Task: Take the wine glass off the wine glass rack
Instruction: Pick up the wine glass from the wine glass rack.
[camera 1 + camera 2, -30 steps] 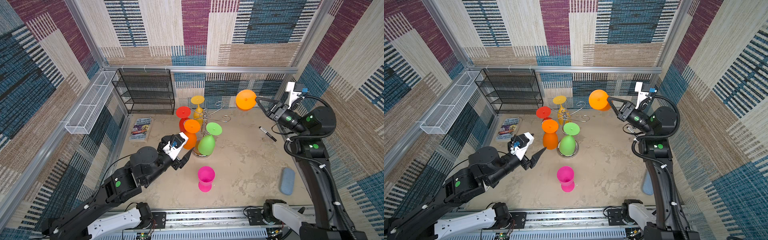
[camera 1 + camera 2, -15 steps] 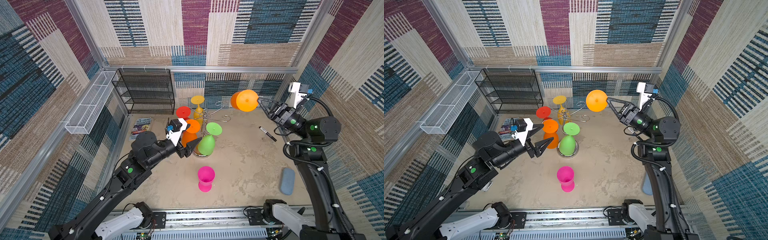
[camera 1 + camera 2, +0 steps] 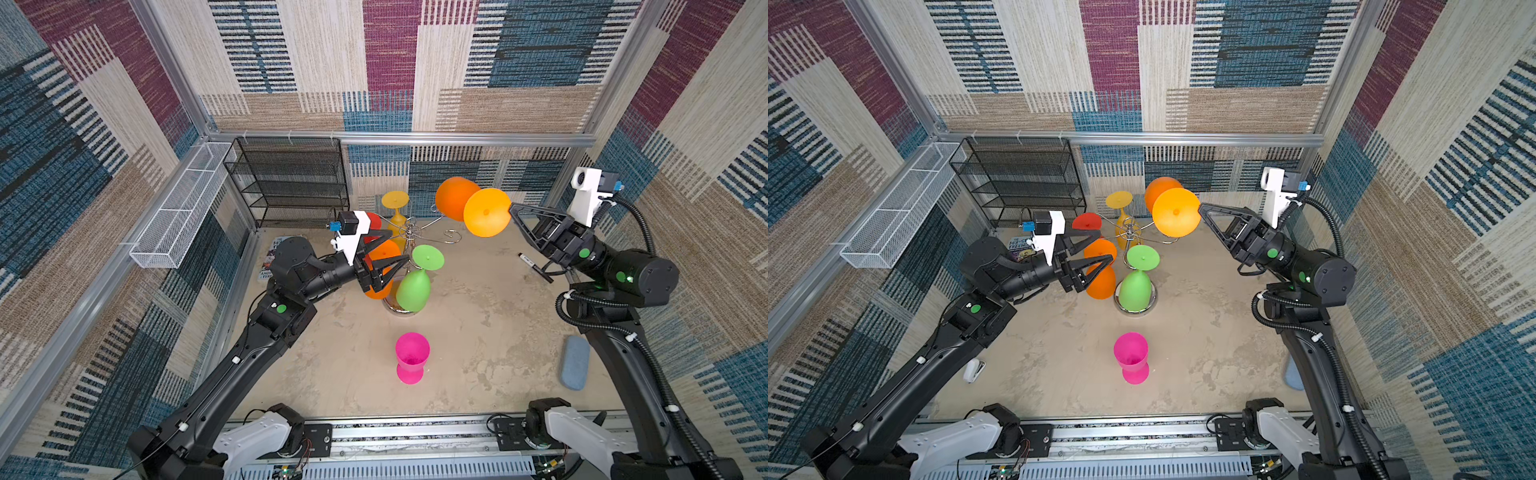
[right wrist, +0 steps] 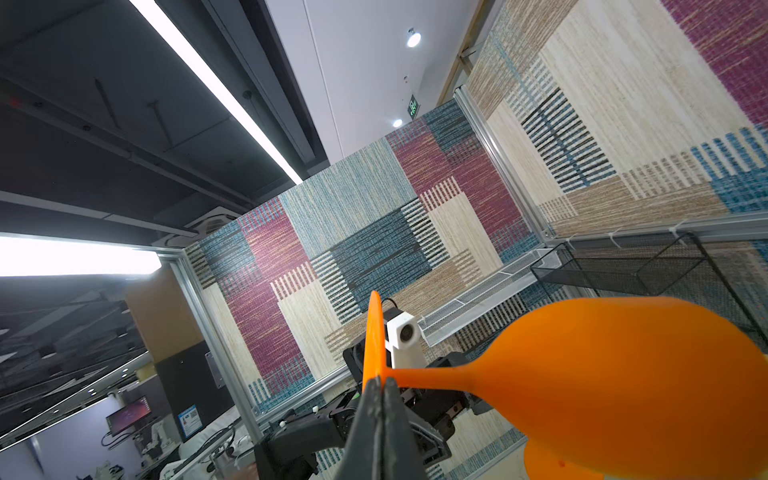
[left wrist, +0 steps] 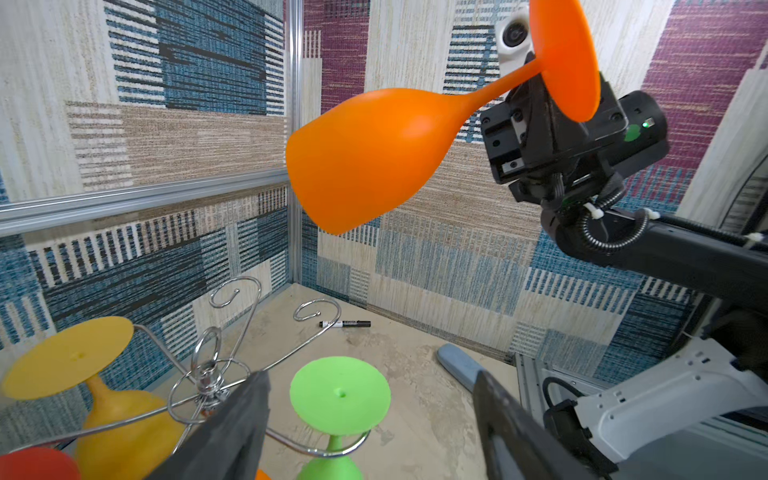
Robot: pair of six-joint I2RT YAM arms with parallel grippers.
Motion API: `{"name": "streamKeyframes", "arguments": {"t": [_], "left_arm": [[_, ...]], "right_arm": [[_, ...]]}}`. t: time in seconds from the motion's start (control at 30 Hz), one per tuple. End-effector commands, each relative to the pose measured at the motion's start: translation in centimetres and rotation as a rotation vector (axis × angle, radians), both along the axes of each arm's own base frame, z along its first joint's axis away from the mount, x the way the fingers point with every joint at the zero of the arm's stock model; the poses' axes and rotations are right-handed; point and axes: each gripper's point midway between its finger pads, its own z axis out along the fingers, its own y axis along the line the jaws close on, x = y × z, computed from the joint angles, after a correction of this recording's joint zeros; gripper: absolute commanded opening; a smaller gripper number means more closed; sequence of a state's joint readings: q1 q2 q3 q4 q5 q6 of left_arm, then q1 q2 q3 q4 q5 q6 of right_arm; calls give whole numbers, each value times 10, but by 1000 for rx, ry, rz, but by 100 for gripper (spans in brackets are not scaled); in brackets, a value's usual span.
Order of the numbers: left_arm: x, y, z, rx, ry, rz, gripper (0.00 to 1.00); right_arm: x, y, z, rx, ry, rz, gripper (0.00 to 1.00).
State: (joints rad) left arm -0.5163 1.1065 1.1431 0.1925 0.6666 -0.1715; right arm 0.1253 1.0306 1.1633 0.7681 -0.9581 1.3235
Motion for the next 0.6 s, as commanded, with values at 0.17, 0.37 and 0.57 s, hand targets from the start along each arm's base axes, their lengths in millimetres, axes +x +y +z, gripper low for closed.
{"name": "streamKeyframes", "arguments": {"t": [0.17, 0.37, 0.57], "left_arm": [[3, 6, 18, -123, 20, -160, 80], [21, 9, 11, -139, 64, -181, 80], [27, 9, 16, -185, 60, -246, 80]], "right_arm": [[-13, 13, 6, 58, -56, 79, 0], [-14, 22, 0, 77, -50, 120, 0], [-13, 30, -5, 89, -44, 154, 0]]}}
